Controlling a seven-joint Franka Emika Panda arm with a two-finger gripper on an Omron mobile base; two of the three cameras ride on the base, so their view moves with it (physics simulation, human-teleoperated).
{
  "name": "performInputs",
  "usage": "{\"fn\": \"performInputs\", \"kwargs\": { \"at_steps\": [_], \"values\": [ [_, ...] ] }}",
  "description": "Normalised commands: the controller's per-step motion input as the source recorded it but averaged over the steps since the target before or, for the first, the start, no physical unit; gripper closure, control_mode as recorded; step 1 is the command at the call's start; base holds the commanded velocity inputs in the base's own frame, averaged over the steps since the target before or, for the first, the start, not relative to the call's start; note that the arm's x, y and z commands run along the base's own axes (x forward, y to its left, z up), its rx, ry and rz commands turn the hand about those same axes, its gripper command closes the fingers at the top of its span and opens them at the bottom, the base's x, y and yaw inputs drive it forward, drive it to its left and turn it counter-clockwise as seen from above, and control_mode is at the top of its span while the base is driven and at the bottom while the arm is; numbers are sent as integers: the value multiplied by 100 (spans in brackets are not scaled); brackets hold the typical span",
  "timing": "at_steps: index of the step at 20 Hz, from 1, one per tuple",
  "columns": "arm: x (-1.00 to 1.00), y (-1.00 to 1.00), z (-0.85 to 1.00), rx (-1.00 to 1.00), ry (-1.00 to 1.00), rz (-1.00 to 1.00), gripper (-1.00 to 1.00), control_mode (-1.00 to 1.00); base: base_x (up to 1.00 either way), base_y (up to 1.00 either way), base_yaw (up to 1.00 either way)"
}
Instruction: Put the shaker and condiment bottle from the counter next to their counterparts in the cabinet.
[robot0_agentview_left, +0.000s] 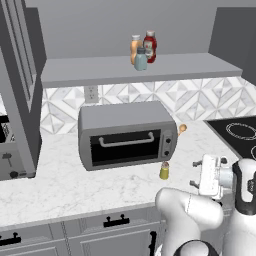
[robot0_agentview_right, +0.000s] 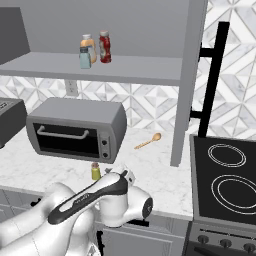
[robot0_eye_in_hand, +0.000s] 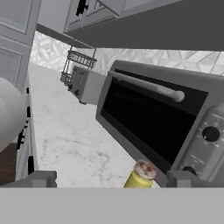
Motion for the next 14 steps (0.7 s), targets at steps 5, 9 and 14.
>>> {"fn": "performInputs", "kwargs": {
  "at_steps": [5, 9, 14],
  "values": [
    [3, -35, 7, 7, 4, 21, -100, -100, 0, 0, 0],
    [0, -13, 51, 12, 10, 14, -100, -100, 0, 0, 0],
    [0, 0, 32, 3, 13, 2, -100, -100, 0, 0, 0]
  ]
}}
